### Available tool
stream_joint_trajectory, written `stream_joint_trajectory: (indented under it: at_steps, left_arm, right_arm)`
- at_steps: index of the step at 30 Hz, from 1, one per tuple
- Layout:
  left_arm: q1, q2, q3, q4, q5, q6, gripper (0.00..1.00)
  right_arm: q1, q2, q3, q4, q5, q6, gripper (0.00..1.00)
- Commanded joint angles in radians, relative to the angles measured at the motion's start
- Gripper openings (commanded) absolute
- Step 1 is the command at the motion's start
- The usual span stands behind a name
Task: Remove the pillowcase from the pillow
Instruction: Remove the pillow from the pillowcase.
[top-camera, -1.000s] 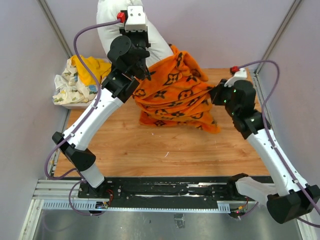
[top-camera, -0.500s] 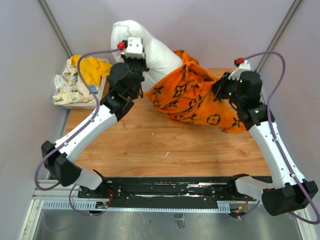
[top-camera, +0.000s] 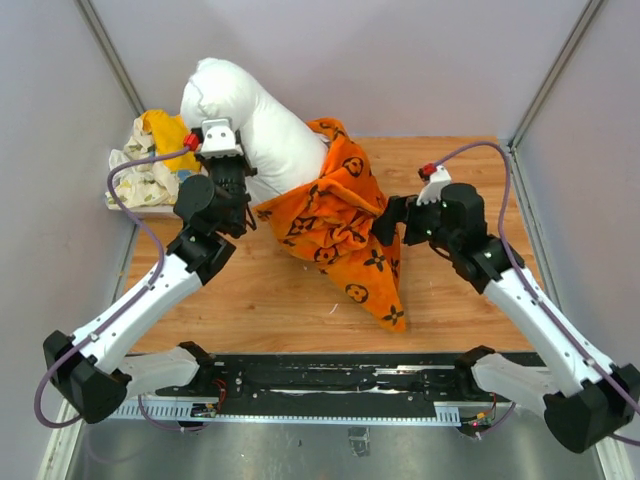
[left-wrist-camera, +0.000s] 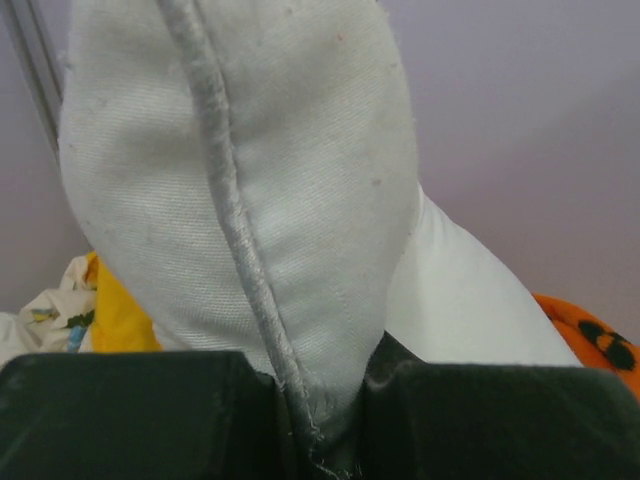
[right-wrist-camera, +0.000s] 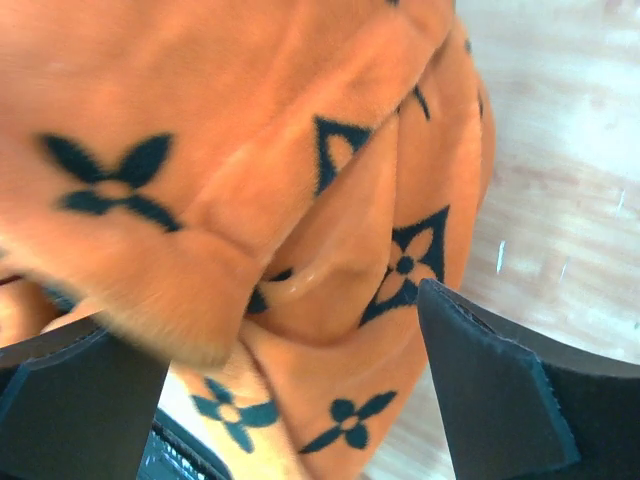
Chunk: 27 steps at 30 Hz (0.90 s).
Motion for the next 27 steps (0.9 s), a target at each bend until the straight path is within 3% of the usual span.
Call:
stream_joint_trajectory:
  at_steps: [1,5,9,12,22,27]
  left_arm:
    - [0.027,-0.138,-0.11,0.167,-0.043,0.049,0.0]
    - [0.052,-0.201,-0.206,0.166,-0.044,0.018,0.0]
    - [0.122,-0.202,-0.239,0.1,-0.065,-0.031,0.0]
    - [0.137,-0.197,-0.248,0.086,-0.073,-0.017,0.0]
    - [0.136,-0.342,-0.393,0.178,0.05,-0.018,0.0]
    - [0.137,-0.353,-0.405,0.168,0.07,-0.035,0.0]
  right_arm:
    - [-0.003,-0.169,-0.052,0.151,0.012,-0.032,0.98]
    - [-0.087,-0.253,-0.193,0.475,-0.294,0.116,0.98]
    - [-0.149,-0.223,-0.272,0.829,-0.53,0.31,0.98]
    - [-0.153,-0.149,-0.218,0.776,-0.531,0.335,0.98]
    - [-0.269,0.167,-0.124,0.556,-0.226,0.417,0.96]
    - [-0.24,0.343,-0.06,0.506,-0.265,0.422,0.88]
